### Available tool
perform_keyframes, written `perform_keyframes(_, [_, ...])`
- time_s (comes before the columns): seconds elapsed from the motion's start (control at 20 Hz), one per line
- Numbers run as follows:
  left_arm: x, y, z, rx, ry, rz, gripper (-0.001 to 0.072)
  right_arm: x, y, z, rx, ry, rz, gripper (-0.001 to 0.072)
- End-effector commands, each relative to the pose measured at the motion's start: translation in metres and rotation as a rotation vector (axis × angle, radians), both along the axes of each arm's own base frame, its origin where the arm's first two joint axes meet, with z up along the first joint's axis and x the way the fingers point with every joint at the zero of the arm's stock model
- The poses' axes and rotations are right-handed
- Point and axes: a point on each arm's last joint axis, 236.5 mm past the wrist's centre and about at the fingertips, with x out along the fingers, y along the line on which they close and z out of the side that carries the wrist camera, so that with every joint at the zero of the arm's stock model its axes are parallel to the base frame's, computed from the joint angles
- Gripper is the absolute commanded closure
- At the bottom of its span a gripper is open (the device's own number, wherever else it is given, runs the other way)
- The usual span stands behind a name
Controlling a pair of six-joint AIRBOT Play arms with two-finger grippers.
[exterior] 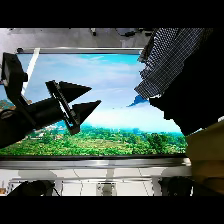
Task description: Fold the clothes and pants, and hang the long-sleeved shirts on hangers.
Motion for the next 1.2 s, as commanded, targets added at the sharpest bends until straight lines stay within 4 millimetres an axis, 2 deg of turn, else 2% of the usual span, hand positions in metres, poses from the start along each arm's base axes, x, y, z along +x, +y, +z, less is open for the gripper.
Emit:
perform_keyframes(0.0, [0.0,0.0,0.0,-0.01,0.02,0.003,0.0225,0.069,-0.022,-0.031,0.184,0.101,0.193,0.0674])
perform_keyframes(0.15, [-0.001,0.0,0.0,-0.017,0.034,0.005,0.0225,0.114,-0.018,-0.016,0.179,0.022,0.258,0.0675])
perform_keyframes(0.3, [-0.001,0.0,0.0,-0.017,0.034,0.004,0.0226,0.136,-0.041,-0.015,0.187,-0.003,0.167,0.0675])
perform_keyframes(0.45, [0.0,0.0,0.0,-0.017,0.033,0.006,0.0225,0.142,-0.066,-0.036,0.207,0.061,0.094,0.0674])
perform_keyframes(0.55, [0.0,0.0,0.0,-0.017,0.034,0.005,0.0226,0.144,-0.081,-0.037,0.237,0.047,0.064,0.0674])
perform_keyframes(0.65, [0.0,0.0,-0.001,-0.017,0.034,0.005,0.0226,0.141,-0.085,-0.021,0.231,-0.028,0.058,0.0674])
perform_keyframes(0.8, [0.0,0.0,0.0,-0.017,0.034,0.005,0.0226,0.133,-0.081,0.006,0.164,-0.133,0.051,0.0674])
perform_keyframes(0.95, [0.0,0.0,0.0,-0.016,0.033,0.006,0.0226,0.133,-0.085,0.006,0.184,-0.135,0.039,0.0672])
perform_keyframes(1.0, [0.0,0.0,0.0,-0.016,0.033,0.007,0.0225,0.134,-0.084,0.002,0.177,-0.117,0.042,0.0637])
perform_keyframes(1.05, [0.0,0.0,-0.001,-0.014,0.033,0.006,0.0225,0.135,-0.08,-0.003,0.172,-0.091,0.054,0.0426])
perform_keyframes(1.1, [0.0,0.0,-0.003,-0.006,0.035,0.004,0.0225,0.137,-0.074,-0.01,0.167,-0.056,0.07,0.0114])
perform_keyframes(1.15, [-0.001,-0.001,-0.005,-0.001,0.04,0.001,0.0225,0.139,-0.069,-0.019,0.155,-0.013,0.077,0.0021])
